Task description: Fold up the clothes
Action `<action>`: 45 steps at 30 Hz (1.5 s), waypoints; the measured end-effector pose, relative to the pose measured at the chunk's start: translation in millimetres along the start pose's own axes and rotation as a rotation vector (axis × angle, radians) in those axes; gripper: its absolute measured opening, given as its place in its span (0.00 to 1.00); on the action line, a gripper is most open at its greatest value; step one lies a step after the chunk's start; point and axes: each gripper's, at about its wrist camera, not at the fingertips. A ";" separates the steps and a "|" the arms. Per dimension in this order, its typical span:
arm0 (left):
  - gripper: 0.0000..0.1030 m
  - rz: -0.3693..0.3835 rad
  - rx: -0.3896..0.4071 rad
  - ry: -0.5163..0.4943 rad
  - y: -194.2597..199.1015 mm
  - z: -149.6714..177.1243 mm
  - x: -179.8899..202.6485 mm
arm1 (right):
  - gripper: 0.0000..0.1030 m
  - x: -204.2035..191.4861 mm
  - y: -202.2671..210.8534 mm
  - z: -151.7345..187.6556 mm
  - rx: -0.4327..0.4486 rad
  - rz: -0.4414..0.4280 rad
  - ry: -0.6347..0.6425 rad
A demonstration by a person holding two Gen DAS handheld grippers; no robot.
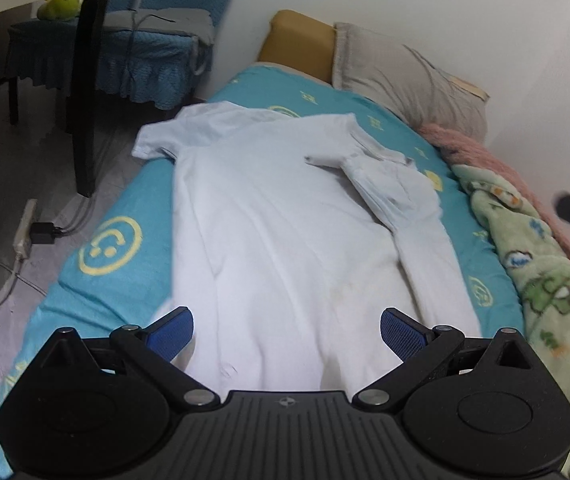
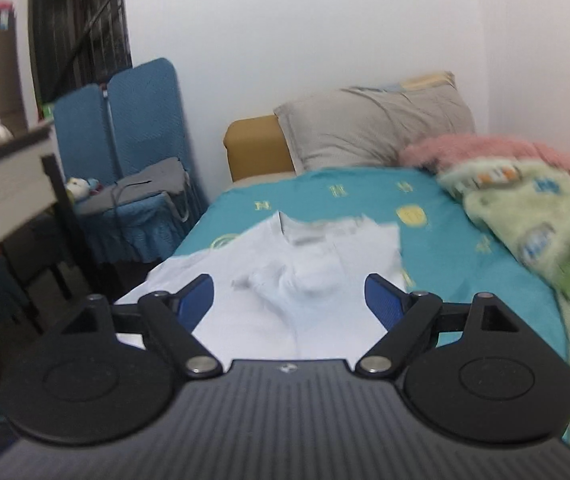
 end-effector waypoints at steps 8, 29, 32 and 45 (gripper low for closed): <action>0.89 0.129 -0.053 -0.129 22.8 41.2 35.1 | 0.82 34.1 104.4 48.8 0.010 0.006 -0.231; 0.47 0.524 -0.429 -0.195 -39.3 132.2 120.6 | 0.82 84.6 123.5 74.3 0.029 -0.085 -0.441; 0.37 0.580 -0.441 -0.152 -38.9 133.4 116.7 | 0.82 85.1 122.0 74.8 0.024 -0.096 -0.449; 0.01 0.551 -0.439 -0.148 -22.5 126.5 104.2 | 0.82 80.5 107.9 81.7 -0.031 -0.050 -0.438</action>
Point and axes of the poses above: each gripper's, at about its wrist camera, not at the fingertips, and y roughly against the way its jaws point, x to its right, z to its underside, and after that the axes turned 13 degrees about -z, right-handed
